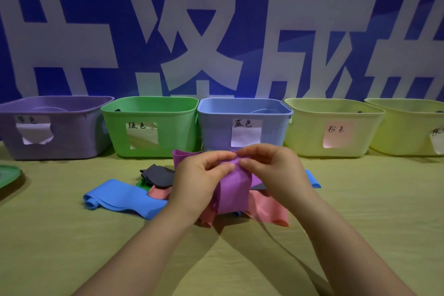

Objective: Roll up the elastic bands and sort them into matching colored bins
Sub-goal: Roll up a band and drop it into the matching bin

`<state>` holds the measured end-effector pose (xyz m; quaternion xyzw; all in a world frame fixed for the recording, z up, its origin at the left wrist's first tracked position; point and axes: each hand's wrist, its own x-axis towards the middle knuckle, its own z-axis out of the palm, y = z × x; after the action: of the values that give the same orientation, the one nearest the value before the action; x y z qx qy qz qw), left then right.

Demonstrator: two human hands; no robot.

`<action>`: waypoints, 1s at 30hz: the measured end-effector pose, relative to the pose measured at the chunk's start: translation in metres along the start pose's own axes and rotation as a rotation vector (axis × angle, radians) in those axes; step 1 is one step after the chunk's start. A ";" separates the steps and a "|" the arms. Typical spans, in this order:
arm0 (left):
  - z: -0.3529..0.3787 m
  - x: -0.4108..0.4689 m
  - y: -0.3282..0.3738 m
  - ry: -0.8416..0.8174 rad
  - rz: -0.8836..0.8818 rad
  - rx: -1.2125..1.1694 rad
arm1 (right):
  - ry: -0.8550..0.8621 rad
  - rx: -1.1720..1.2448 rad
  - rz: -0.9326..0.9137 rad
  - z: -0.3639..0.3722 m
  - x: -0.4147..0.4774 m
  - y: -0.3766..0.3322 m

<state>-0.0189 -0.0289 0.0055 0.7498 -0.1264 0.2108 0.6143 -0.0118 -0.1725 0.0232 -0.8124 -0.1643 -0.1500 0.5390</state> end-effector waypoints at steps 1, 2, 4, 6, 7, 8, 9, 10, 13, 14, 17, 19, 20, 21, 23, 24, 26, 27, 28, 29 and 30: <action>0.000 0.000 -0.001 0.005 -0.007 -0.004 | 0.012 -0.062 -0.024 0.001 -0.001 0.000; -0.001 0.001 -0.002 0.009 -0.012 0.002 | 0.021 -0.122 -0.044 0.002 -0.002 -0.001; -0.001 0.002 -0.002 0.013 0.006 0.055 | 0.042 -0.222 -0.081 0.002 -0.004 -0.003; 0.000 0.000 -0.001 0.012 0.060 0.142 | 0.056 -0.290 -0.099 0.000 -0.006 -0.003; 0.001 -0.002 0.000 0.017 0.107 0.213 | 0.056 -0.328 -0.104 -0.001 -0.008 -0.003; 0.002 -0.003 -0.001 0.031 0.171 0.304 | 0.044 -0.367 -0.110 -0.001 -0.009 -0.002; 0.002 -0.003 -0.002 0.044 0.232 0.392 | 0.023 -0.399 -0.114 0.000 -0.009 -0.001; 0.001 -0.003 -0.004 0.052 0.273 0.456 | -0.001 -0.418 -0.113 0.001 -0.009 0.001; 0.003 -0.002 -0.007 0.026 0.304 0.499 | -0.044 -0.375 -0.066 0.002 -0.007 0.004; 0.003 -0.002 -0.007 0.023 0.298 0.482 | -0.056 -0.363 -0.049 0.002 -0.007 0.004; 0.004 -0.004 -0.007 0.017 0.243 0.368 | -0.102 -0.377 -0.009 0.001 -0.006 0.006; 0.005 -0.003 -0.008 0.017 0.257 0.366 | -0.122 -0.352 0.008 0.001 -0.007 0.007; 0.005 -0.003 -0.008 0.023 0.266 0.378 | -0.127 -0.347 0.008 0.001 -0.007 0.007; 0.006 -0.003 -0.007 0.029 0.268 0.394 | -0.131 -0.351 0.004 0.001 -0.007 0.007; 0.006 -0.003 -0.008 0.039 0.277 0.429 | -0.134 -0.356 -0.019 0.001 -0.007 0.006; 0.005 -0.003 -0.008 0.046 0.279 0.447 | -0.130 -0.354 -0.041 0.000 -0.007 0.006; 0.003 -0.002 -0.009 0.063 0.262 0.470 | -0.124 -0.342 -0.094 0.000 -0.007 0.005; 0.002 -0.001 -0.010 0.072 0.249 0.469 | -0.123 -0.343 -0.118 0.000 -0.008 0.006; 0.000 0.000 -0.010 0.078 0.238 0.464 | -0.119 -0.348 -0.132 0.000 -0.008 0.006; 0.000 0.000 -0.010 0.076 0.234 0.459 | -0.107 -0.345 -0.135 0.001 -0.008 0.007; 0.000 0.000 -0.010 0.069 0.237 0.454 | -0.088 -0.328 -0.130 0.002 -0.007 0.008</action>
<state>-0.0145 -0.0269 -0.0028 0.8407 -0.1419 0.3298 0.4053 -0.0149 -0.1746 0.0132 -0.8829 -0.2132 -0.1739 0.3805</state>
